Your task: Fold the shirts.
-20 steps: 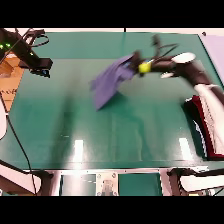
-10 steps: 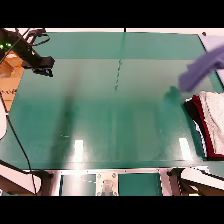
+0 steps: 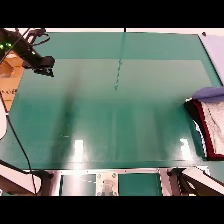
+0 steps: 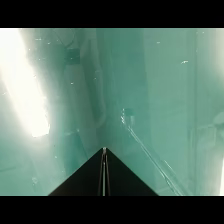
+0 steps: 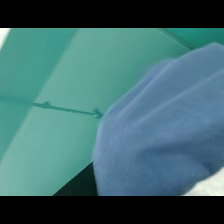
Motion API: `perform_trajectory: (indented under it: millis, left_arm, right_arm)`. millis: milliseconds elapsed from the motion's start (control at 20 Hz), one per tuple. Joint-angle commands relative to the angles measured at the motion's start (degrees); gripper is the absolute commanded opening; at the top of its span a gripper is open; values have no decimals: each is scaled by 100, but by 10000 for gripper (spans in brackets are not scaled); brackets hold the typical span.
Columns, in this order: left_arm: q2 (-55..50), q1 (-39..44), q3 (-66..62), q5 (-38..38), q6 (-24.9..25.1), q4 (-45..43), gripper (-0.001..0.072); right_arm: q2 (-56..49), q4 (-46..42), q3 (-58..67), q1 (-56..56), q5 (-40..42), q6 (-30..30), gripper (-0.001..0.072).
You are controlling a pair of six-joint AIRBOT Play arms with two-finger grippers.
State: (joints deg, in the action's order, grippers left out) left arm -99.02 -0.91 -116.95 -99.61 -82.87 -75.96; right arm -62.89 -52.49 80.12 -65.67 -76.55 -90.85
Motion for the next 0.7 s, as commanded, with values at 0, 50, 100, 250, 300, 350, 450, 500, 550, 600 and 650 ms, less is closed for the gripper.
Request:
perform_trajectory:
  millis: [0,50,100,250,300,350,450,500,550,600,650]
  left_arm:
    - [2,2,0,-9,2,15,25]
    - [2,2,0,-11,7,15,25]
    - [2,2,0,-20,44,15,25]
    - [2,2,0,-68,44,15,25]
    - [2,2,0,-92,44,15,25]
    - [2,2,0,-129,44,15,25]
    - [2,2,0,-162,46,15,25]
    - [2,2,0,-160,46,15,25]
    - [2,2,0,-157,50,15,25]
    - [2,4,0,-157,50,15,25]
    - [2,2,0,-157,48,15,25]
  right_arm:
    - [356,-837,-549,-256,-175,-68,10]
    - [468,-1113,-828,-262,-175,-70,10]
    - [570,-1320,-1119,-273,-173,-142,10]
    - [841,-1845,-1971,-313,-173,-422,11]
    - [903,-2070,-2188,-310,-173,-525,11]
    - [949,-2282,-2356,-310,-175,-566,11]
    - [994,-2743,-2675,-310,-173,-629,12]
    - [992,-2911,-2830,-310,-197,-632,23]
    - [979,-3126,-3001,-310,-247,-627,308]
    - [970,-3362,-3132,-310,-302,-629,695]
    - [951,-3571,-3176,-310,-382,-629,709]
